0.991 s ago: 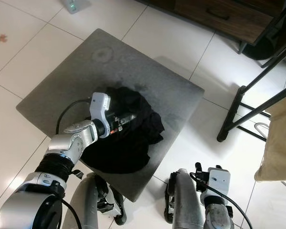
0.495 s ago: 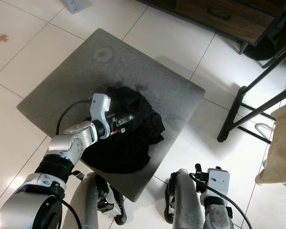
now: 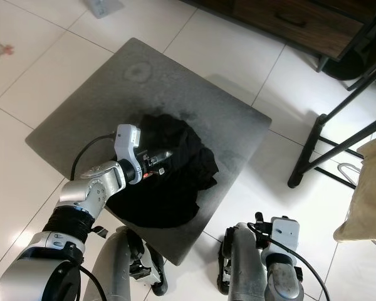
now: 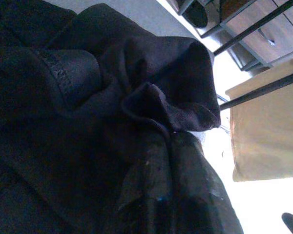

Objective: Hang hanger

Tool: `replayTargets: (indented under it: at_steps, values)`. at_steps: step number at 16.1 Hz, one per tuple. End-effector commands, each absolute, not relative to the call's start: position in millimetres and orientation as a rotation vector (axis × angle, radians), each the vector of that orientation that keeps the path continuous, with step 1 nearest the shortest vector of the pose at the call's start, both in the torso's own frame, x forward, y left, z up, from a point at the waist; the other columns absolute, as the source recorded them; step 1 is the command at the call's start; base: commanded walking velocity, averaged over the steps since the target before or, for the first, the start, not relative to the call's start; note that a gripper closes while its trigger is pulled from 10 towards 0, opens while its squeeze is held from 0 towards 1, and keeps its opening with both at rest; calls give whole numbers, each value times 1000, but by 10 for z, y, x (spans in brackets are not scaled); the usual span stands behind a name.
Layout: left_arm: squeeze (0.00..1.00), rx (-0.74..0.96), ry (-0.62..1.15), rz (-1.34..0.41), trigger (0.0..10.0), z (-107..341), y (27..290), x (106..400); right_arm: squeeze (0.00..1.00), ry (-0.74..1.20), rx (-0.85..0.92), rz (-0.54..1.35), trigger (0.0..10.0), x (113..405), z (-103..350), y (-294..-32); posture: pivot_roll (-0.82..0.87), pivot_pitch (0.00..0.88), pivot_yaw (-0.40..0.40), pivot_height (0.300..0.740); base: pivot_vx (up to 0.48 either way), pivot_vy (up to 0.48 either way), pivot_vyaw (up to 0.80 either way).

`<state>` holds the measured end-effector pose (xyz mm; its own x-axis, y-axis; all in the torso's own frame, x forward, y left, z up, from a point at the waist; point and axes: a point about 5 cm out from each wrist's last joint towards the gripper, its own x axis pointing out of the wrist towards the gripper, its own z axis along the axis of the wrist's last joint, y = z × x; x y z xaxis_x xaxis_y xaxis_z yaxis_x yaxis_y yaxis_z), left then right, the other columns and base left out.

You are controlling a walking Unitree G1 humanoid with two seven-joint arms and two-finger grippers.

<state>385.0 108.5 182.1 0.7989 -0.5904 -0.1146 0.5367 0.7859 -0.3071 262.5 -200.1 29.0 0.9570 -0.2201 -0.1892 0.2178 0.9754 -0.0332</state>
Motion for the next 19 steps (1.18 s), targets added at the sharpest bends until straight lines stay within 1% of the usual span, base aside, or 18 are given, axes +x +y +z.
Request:
replayTargets:
  at_steps: [1,3,4,6,7,8,10,12,13,14,15,16,17,18,19]
  values:
    - [0,-313,215,-590,0,1765,1163,3804,0,274,-9,-253,10000,2498,116,-2062,-117,477,60,591,0,0,0]
    - [0,-366,96,-590,0,2088,1257,3808,0,264,-7,-245,10000,2559,135,-2056,-93,421,70,591,0,0,0]
    - [0,-370,37,-591,0,2263,1296,3810,0,261,-8,-229,10000,2589,137,-2034,-82,396,74,591,0,0,0]
    - [0,-386,-125,-603,0,2769,1378,3771,0,264,-12,-205,10000,2658,129,-1997,-63,325,86,591,0,0,0]
    - [0,-362,-174,-622,0,2932,1362,3714,0,264,-7,-200,10000,2695,131,-1981,-60,279,93,591,0,0,0]
    - [0,-336,-183,-633,0,2958,1331,3685,0,269,2,-199,10000,2718,122,-1970,-64,248,98,591,0,0,0]
    - [0,-218,-204,-624,0,2955,1269,3615,0,288,27,-188,10000,2726,87,-1946,-63,207,107,591,0,0,0]
    - [0,-138,-250,-586,0,2952,1226,3477,0,301,32,-193,10000,2701,46,-1957,-55,160,114,591,0,0,0]
    - [0,-87,-311,-549,0,3020,1223,3375,0,308,59,-204,10000,2692,23,-1970,-46,135,115,591,0,0,0]
    - [0,-127,-431,-514,0,3244,1243,3239,0,314,65,-201,10000,2695,14,-1964,-33,97,111,591,0,0,0]
    - [0,-130,-440,-509,0,3260,1246,3230,0,314,65,-200,10000,2698,13,-1964,-33,97,111,591,0,0,0]
    - [0,-93,-472,-481,0,3275,1264,3209,0,319,67,-199,10000,2712,11,-1959,-25,76,107,591,0,0,0]
    - [0,-118,-453,-433,0,3181,1295,3222,0,317,73,-189,10000,2741,19,-1941,-22,62,106,591,0,0,0]
    - [0,-57,-402,-365,0,2943,1331,3235,0,309,78,-166,10000,2776,35,-1907,-36,45,104,591,0,0,0]
    - [0,-12,-370,-342,0,2819,1342,3238,0,305,78,-160,10000,2788,43,-1897,-38,40,104,591,0,0,0]
